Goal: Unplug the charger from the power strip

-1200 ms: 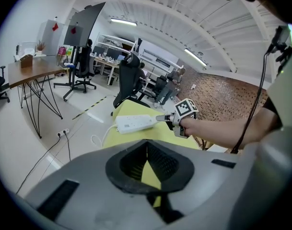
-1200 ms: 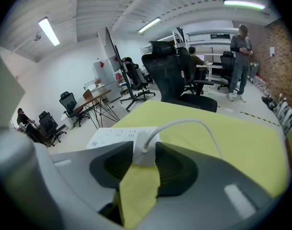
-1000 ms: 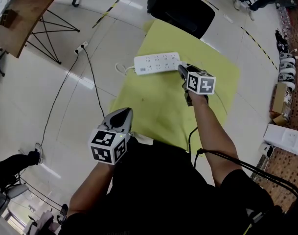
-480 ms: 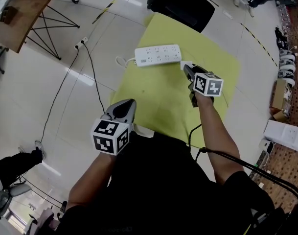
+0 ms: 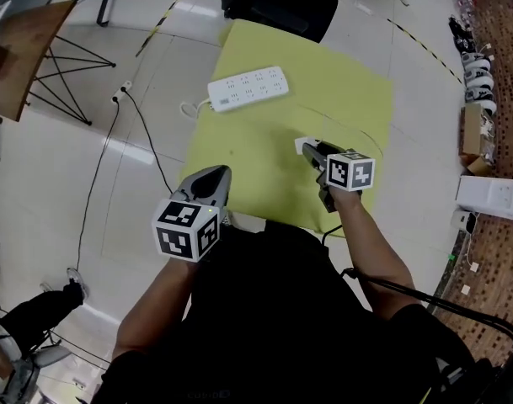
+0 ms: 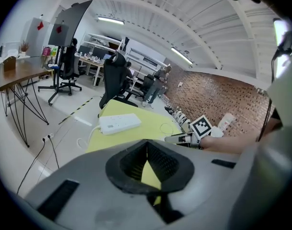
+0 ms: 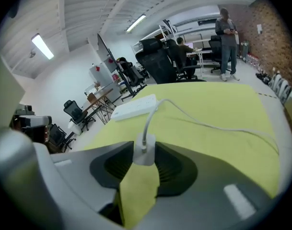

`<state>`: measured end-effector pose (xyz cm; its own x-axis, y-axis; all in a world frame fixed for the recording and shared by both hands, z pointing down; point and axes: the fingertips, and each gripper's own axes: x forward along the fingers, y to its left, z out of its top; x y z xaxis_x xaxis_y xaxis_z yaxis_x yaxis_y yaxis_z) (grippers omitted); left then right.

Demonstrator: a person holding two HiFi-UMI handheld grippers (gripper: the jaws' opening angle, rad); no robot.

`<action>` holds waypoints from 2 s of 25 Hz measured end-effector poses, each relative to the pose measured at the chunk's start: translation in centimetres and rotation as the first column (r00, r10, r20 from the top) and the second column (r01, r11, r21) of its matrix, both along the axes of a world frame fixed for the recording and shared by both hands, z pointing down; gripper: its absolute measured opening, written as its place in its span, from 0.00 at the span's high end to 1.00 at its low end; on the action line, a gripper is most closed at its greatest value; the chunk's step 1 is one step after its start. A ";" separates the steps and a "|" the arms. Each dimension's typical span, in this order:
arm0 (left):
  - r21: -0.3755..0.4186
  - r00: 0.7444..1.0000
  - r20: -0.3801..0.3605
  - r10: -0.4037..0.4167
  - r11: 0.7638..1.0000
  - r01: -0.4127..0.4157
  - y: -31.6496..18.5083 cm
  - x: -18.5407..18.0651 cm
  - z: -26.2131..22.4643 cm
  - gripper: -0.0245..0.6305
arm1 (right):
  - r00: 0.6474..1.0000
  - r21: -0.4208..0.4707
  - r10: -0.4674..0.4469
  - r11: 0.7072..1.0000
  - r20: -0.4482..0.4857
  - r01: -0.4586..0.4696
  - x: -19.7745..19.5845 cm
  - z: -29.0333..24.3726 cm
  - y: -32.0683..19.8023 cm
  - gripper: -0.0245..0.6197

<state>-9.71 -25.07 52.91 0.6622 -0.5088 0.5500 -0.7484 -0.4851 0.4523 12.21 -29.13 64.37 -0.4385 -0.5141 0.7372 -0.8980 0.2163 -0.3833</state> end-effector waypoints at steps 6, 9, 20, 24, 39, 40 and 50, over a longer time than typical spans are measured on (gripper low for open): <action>0.013 0.998 -0.007 0.068 0.998 -0.067 0.8 1.7 -0.5 0.96 | 1.000 -0.073 0.016 0.997 0.022 -0.015 0.2 1.5 6.3 0.75; 0.015 0.995 -0.009 0.099 0.995 -0.098 1.3 2.2 -0.5 0.96 | 0.995 -0.084 0.071 0.994 0.064 -0.065 0.6 1.8 7.5 0.75; 0.027 0.994 -0.008 0.106 0.994 -0.106 2.5 2.5 -1.1 0.96 | 0.975 -0.115 0.190 0.978 0.119 -0.177 3.0 1.8 7.8 0.67; 0.026 0.995 -0.011 0.102 0.994 -0.102 2.9 2.3 -1.1 0.96 | 0.976 -0.115 0.204 0.974 0.073 -0.195 3.9 2.0 8.0 0.61; 0.039 0.992 -0.027 0.122 0.992 -0.121 3.2 0.8 -1.4 0.96 | 0.961 -0.083 0.276 0.957 -0.012 -0.276 5.1 1.0 8.9 0.59; 0.041 0.991 -0.028 0.127 0.991 -0.126 3.3 0.7 -1.5 0.96 | 0.960 -0.071 0.280 0.957 -0.007 -0.280 4.8 0.5 9.0 0.60; 0.081 0.980 -0.015 0.197 0.977 -0.195 4.5 0.7 -2.9 0.96 | 0.974 0.172 0.200 0.961 0.103 -0.216 -0.7 -8.3 10.7 0.96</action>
